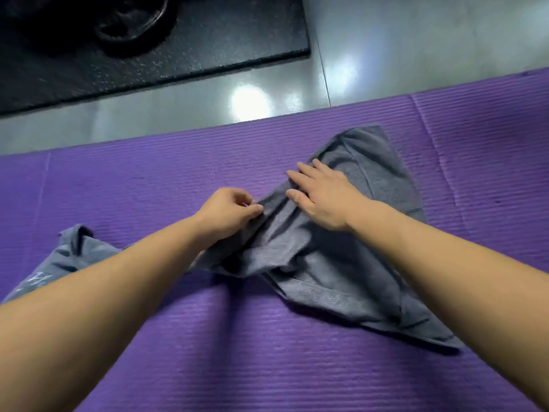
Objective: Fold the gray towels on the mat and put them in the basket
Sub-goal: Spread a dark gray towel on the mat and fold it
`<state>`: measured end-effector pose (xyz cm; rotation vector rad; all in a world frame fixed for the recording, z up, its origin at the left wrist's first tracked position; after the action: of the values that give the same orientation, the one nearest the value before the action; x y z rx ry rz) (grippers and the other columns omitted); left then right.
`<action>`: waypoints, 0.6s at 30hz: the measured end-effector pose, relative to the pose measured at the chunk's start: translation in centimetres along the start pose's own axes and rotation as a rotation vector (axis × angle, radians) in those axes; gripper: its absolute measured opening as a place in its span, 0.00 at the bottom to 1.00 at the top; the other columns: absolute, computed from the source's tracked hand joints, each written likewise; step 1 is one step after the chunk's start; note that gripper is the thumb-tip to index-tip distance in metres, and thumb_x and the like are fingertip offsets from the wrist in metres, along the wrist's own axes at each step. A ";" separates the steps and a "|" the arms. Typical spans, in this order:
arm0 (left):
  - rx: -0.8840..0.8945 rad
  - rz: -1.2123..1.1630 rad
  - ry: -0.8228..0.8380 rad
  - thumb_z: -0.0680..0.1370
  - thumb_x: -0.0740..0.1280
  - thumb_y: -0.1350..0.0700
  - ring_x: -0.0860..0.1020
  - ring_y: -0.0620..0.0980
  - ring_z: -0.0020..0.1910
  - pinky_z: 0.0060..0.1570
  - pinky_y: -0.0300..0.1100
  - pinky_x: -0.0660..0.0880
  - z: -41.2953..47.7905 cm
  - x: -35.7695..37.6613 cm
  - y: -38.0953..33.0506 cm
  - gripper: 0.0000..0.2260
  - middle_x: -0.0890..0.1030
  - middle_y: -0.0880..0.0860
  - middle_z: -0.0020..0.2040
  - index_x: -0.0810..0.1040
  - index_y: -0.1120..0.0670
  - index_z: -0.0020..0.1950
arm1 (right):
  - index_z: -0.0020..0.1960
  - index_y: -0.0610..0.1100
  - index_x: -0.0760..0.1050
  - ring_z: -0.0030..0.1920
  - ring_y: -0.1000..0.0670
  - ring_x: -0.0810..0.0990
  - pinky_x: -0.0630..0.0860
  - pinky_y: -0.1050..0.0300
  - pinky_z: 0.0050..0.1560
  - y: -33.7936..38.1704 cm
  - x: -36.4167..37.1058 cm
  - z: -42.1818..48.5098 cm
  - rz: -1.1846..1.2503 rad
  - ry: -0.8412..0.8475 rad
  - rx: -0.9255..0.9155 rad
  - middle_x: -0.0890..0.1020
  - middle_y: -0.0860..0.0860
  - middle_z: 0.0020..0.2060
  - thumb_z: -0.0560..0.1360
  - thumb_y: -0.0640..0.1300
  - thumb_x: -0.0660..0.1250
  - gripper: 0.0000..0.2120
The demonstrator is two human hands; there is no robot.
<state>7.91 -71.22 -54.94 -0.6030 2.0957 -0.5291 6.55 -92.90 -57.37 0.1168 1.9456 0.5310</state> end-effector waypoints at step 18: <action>-0.205 -0.036 0.232 0.73 0.76 0.55 0.71 0.46 0.25 0.24 0.34 0.67 -4.3 -24.3 12.3 0.12 0.74 0.53 0.30 0.75 0.57 0.38 | 0.83 0.51 0.40 0.80 0.34 0.45 0.50 0.36 0.78 4.2 -1.2 3.0 -0.211 0.341 0.328 0.45 0.43 0.82 0.72 0.76 0.40 0.47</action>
<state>13.89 -46.47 -44.36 -0.7264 2.3825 -0.4230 9.11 -88.57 -55.65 0.0280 2.3348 0.0912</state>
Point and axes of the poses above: each hand's wrist, its own z-axis towards the middle knuckle, its own x-axis out of the palm, y = z × x, the point moved 2 cm from there along z, towards the middle knuckle
